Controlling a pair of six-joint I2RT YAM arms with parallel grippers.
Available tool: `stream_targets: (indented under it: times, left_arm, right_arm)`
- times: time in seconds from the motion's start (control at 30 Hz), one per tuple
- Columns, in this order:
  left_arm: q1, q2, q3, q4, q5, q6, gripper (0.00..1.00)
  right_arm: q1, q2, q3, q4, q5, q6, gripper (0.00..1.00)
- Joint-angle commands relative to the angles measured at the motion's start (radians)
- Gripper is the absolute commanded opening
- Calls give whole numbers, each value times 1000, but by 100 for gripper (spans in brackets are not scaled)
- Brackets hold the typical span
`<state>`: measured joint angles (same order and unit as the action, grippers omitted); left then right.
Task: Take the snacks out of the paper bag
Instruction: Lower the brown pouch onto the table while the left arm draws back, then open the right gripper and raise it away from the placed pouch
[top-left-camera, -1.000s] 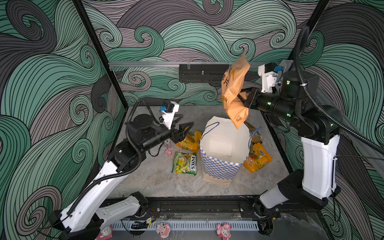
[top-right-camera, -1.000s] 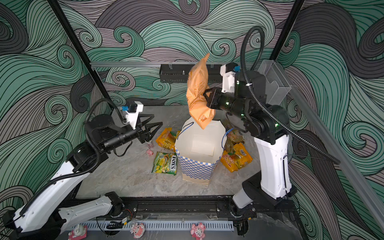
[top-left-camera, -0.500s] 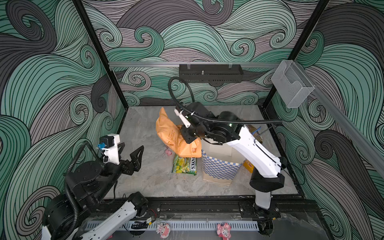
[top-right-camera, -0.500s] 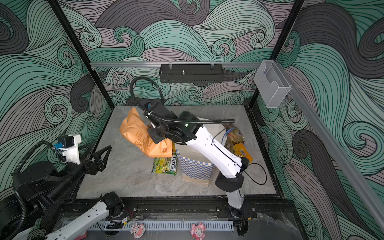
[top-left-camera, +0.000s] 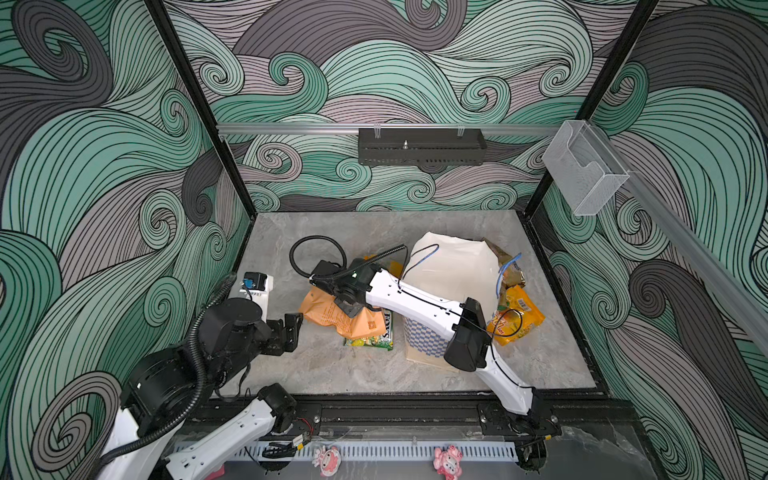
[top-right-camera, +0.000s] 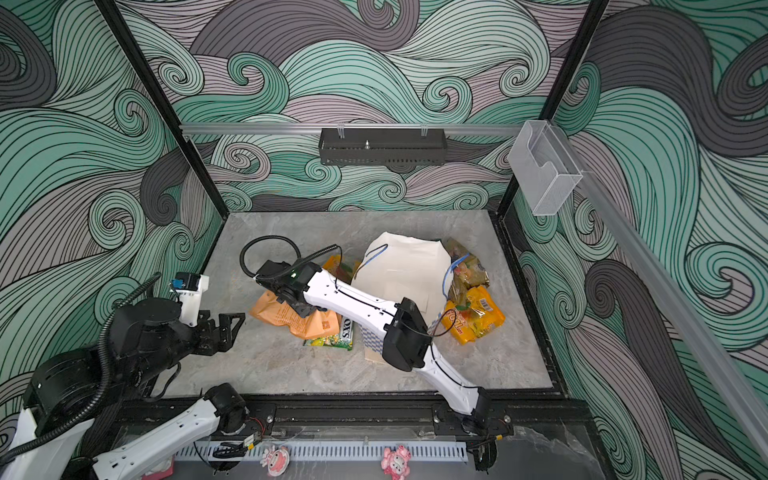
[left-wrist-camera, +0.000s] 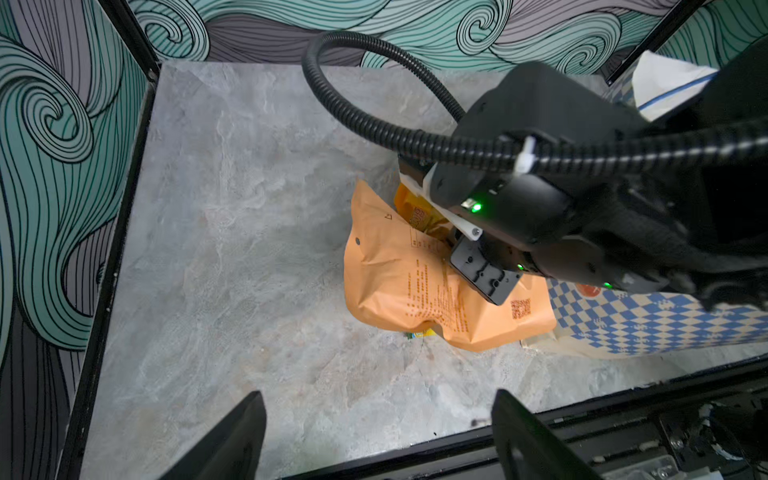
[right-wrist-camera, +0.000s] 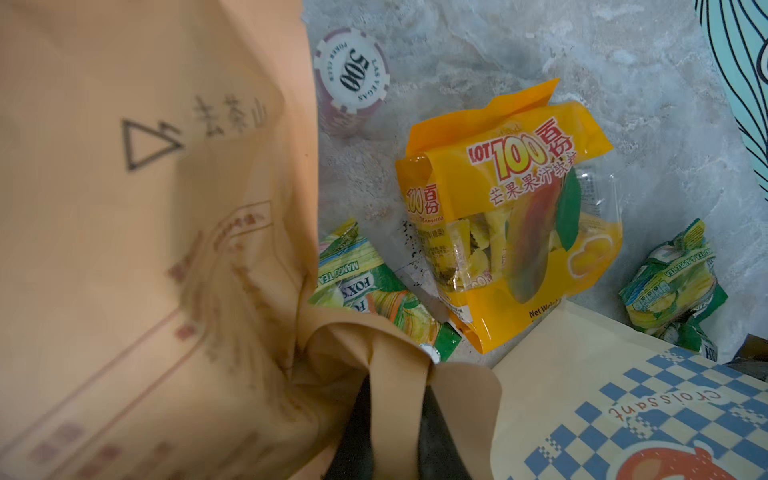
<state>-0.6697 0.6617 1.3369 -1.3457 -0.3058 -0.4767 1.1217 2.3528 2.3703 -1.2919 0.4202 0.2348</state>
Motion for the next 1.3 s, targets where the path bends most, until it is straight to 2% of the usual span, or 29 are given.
stream_targets:
  times: [0.0,0.1,0.17,0.23,0.5,0.83,0.93,1.03,1.17,1.27]
  left_arm:
    - [-1,-8,0,-57,32,-41,86]
    - [-1,-8,-6,-45,47,-29,86]
    - [0,-10,-4,-37,52,-14,86]
    - [-1,-11,-2,-29,48,6,86]
    - [-1,-17,-24,21,39,23,86]
    - [0,-27,-64,117,-6,18,86]
    - [0,-30,-77,165,-38,23,86]
    - [0,-22,-91,222,-65,35,86]
    - [1,-16,-123,304,-141,12,86]
    - [1,-14,-167,380,-193,6,86]
  right_arm:
    - [-20,5,-42,34,69,40,0]
    - [-34,11,-112,87,68,38,1]
    - [-36,13,-151,113,68,31,5]
    - [-39,14,-187,132,58,25,15]
    - [-34,-39,-268,179,2,21,40]
    - [-34,-276,-62,122,-75,27,57]
    - [-34,-351,36,102,-91,16,64]
    - [-33,-424,125,98,-94,-32,78]
    - [-36,-511,222,99,14,-90,89]
    - [-63,-586,229,99,122,-132,97]
